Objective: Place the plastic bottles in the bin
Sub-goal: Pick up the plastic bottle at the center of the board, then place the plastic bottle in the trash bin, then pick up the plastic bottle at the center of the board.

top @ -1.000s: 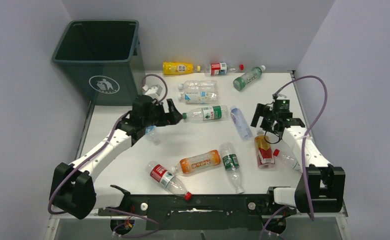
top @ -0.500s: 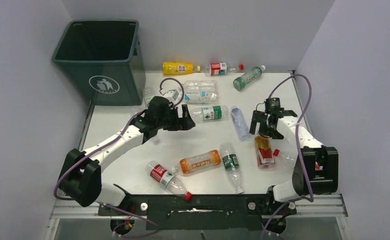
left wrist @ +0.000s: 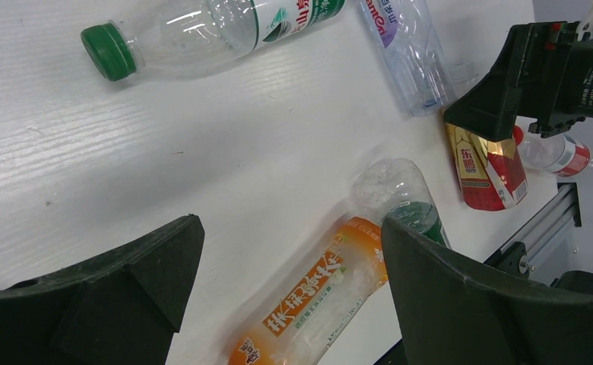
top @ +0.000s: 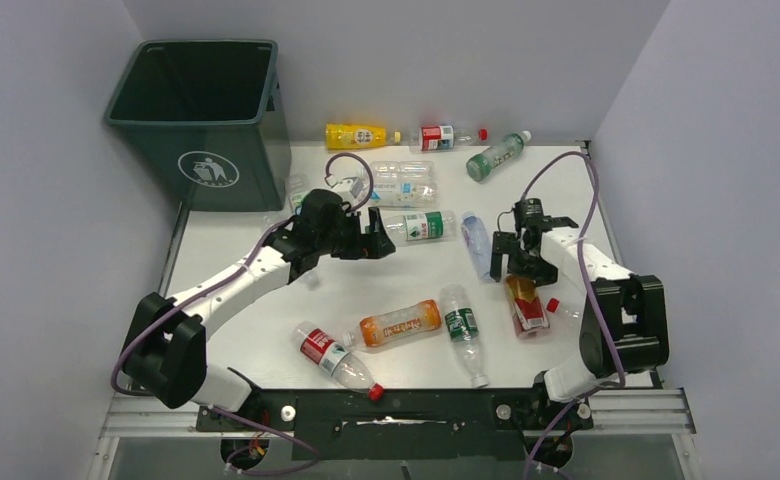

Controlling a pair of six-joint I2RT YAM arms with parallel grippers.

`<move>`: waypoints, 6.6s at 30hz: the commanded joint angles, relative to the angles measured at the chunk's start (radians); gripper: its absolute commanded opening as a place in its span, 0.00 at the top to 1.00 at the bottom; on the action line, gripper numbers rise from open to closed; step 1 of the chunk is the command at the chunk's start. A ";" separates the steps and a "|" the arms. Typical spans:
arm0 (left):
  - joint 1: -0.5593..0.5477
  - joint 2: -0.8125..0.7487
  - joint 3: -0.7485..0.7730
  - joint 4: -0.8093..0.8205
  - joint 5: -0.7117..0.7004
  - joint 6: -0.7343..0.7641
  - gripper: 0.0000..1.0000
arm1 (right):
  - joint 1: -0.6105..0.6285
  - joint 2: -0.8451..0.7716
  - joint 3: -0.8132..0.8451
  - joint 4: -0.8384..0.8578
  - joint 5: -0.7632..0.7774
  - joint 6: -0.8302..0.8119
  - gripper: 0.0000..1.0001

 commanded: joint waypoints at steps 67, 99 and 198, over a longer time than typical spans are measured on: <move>-0.364 0.163 0.169 0.401 -0.201 0.009 0.09 | 0.123 -0.195 0.204 0.397 -0.629 0.409 0.54; -0.146 0.156 0.486 -0.017 -0.302 0.196 0.72 | -0.101 -0.446 0.230 0.155 -0.483 0.230 0.02; 0.009 -0.075 0.257 -0.255 -0.005 0.053 0.13 | 0.072 0.080 0.170 0.188 -0.274 -0.100 0.61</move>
